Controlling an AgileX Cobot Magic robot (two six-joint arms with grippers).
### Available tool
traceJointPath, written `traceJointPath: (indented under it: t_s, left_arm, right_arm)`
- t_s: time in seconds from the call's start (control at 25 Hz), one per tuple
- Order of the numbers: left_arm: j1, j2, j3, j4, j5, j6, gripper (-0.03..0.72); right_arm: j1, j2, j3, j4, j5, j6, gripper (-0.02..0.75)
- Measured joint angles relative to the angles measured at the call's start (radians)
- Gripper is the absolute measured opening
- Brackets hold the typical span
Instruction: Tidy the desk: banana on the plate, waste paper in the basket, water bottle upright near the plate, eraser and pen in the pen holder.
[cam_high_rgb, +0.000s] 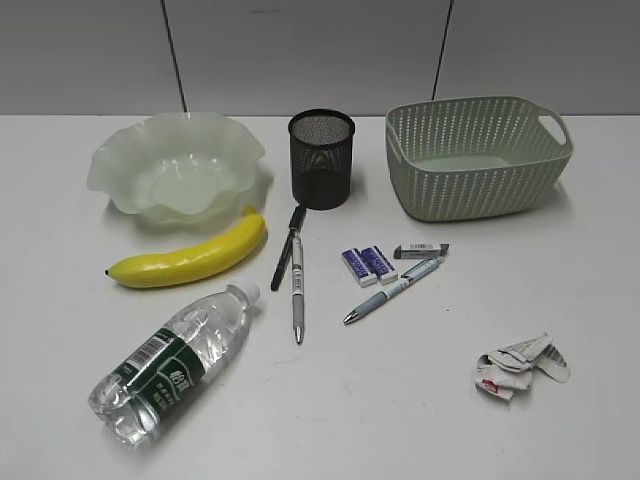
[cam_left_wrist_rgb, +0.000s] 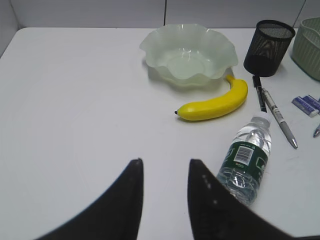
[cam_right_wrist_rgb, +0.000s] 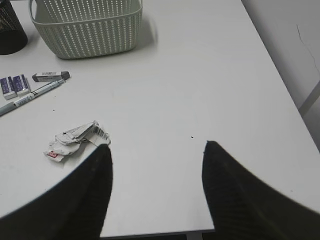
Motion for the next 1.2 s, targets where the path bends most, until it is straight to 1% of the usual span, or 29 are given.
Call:
traceJointPath:
  t_s: [1.2]
  left_arm:
    - [0.0, 0.0, 0.0, -0.001, -0.001, 0.0, 0.23]
  right_arm:
    - [0.0, 0.0, 0.0, 0.0, 0.0, 0.0, 0.456]
